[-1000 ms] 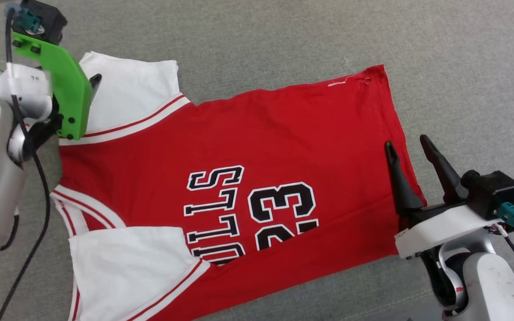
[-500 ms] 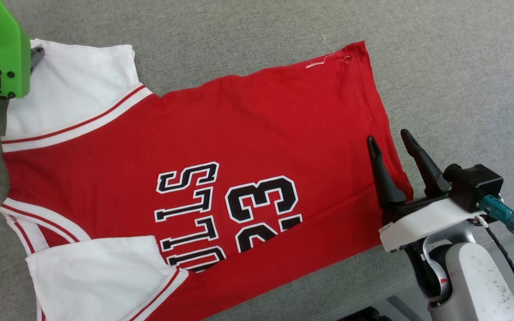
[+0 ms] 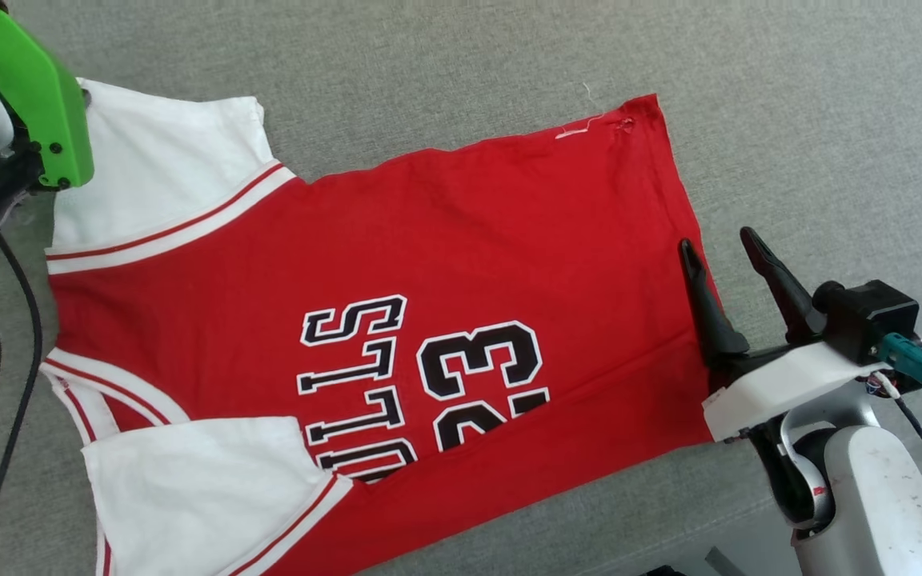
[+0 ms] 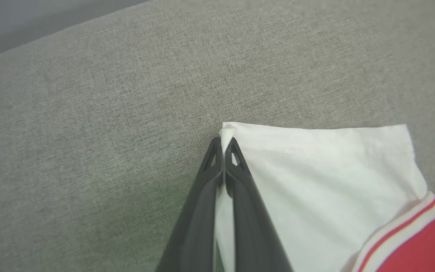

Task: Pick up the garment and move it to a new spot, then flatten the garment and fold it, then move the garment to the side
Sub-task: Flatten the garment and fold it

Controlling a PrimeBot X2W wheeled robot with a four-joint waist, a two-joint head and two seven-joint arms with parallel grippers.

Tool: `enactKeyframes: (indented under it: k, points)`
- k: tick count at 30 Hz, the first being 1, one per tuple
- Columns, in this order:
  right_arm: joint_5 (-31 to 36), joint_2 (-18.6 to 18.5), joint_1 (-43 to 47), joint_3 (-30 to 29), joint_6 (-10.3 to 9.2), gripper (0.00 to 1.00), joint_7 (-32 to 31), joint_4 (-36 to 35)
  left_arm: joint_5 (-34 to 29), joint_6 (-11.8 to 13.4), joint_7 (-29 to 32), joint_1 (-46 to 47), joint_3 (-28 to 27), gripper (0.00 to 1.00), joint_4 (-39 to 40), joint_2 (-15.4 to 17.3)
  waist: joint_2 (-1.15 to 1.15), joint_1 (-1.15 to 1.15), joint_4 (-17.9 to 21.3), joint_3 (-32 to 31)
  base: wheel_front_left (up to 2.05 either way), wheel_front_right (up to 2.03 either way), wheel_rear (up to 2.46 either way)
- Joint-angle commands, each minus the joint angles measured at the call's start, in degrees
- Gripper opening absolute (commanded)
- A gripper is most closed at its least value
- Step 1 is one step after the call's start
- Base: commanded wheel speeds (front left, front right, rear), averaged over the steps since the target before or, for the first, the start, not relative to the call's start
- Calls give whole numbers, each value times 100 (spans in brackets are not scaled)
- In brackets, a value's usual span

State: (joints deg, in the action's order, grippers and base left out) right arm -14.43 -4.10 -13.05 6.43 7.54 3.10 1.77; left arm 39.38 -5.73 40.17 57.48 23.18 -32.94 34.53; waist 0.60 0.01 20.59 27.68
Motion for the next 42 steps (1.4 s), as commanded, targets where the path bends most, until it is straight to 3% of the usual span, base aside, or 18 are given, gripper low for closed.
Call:
enactKeyframes:
  k: [1,6,13,21,26,32,42]
  points:
    - [61,-78,21,-34,-5,100,-98,-60,111,12,-110,-119,-54,0,49,-55,-60,-1,-214,-251,0,0,0]
    - [158,-425,54,-157,-5,100,-682,-231,283,-52,-514,-386,-119,0,508,-138,-60,-1,-504,-521,0,0,0]
    - [-1,-1087,-84,-196,-5,100,-1993,-564,422,-95,-925,-980,-46,0,1705,-237,-60,-1,-1014,-646,0,0,0]
    - [-303,-1807,-800,-160,-5,100,-3473,-578,483,224,-995,-1611,-156,0,3229,-107,-60,-1,-1411,-357,0,0,0]
    - [-550,-1940,-1451,-187,-5,100,-4194,-222,473,384,-948,-1857,-173,0,3933,-24,-60,-1,-1602,-117,0,0,0]
    - [-446,-2107,-2003,-122,-5,100,-4545,389,434,424,-986,-1905,-111,0,4280,-68,-60,-1,-1802,103,0,0,0]
    - [-304,-2192,-2328,226,-5,100,-4490,1228,428,367,-1090,-1868,-13,0,4366,-170,-60,-1,-1963,273,0,0,0]
